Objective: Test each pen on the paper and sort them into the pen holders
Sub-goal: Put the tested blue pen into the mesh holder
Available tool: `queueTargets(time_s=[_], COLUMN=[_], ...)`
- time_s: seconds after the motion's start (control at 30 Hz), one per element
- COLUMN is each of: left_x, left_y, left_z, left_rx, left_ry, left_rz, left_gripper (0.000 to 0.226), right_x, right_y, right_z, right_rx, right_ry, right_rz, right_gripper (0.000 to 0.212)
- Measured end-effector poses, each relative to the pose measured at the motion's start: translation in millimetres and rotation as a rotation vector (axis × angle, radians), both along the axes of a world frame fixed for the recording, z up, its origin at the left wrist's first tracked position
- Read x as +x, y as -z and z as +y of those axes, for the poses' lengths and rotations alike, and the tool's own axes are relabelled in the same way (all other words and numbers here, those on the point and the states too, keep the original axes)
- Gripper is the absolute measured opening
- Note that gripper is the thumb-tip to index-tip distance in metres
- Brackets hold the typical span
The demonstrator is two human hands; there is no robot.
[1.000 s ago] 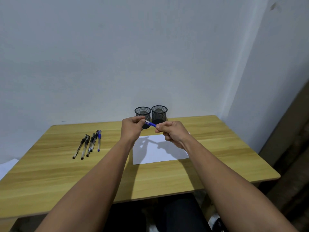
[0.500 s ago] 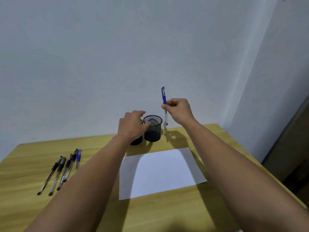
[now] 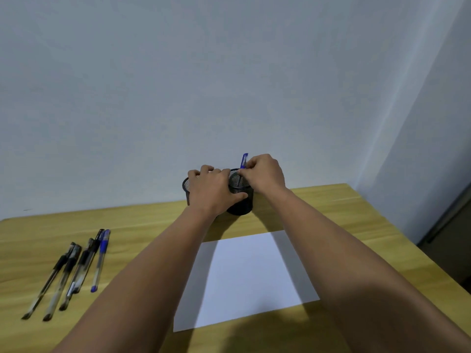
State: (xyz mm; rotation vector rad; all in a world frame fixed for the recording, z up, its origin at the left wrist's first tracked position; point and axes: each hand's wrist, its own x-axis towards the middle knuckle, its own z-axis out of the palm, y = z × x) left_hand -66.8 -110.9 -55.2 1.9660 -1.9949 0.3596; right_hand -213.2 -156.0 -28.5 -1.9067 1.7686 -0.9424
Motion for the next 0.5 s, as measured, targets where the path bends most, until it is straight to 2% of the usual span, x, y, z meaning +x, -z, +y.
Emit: queueTargets(time_s=[0.07,0.23,0.37,0.5], left_x=[-0.2,16.2,56.5,116.3], left_y=[-2.6,-20.5,-37.1,-40.8], left_z=[3.1,34.1,73.4,114.0], left_rx=[0.002,0.002,-0.028,0.027], left_ry=[0.006,-0.02,-0.055,-0.136], left_rz=[-0.008,-0.004,0.068,0.118], left_gripper=[0.072,0.076,0.064,0.049], right_x=[0.1,-0.2,23.0,66.1], right_y=[-2.4,-18.9,-31.2,-29.3], right_z=[4.5,29.8,67.5,107.0], right_rx=[-0.022,-0.139,-0.188,-0.114], right_ry=[0.028,0.067,-0.022,-0.172], right_rz=[0.015,-0.075,-0.193,-0.16], right_gripper=[0.014,0.033,0.021,0.012])
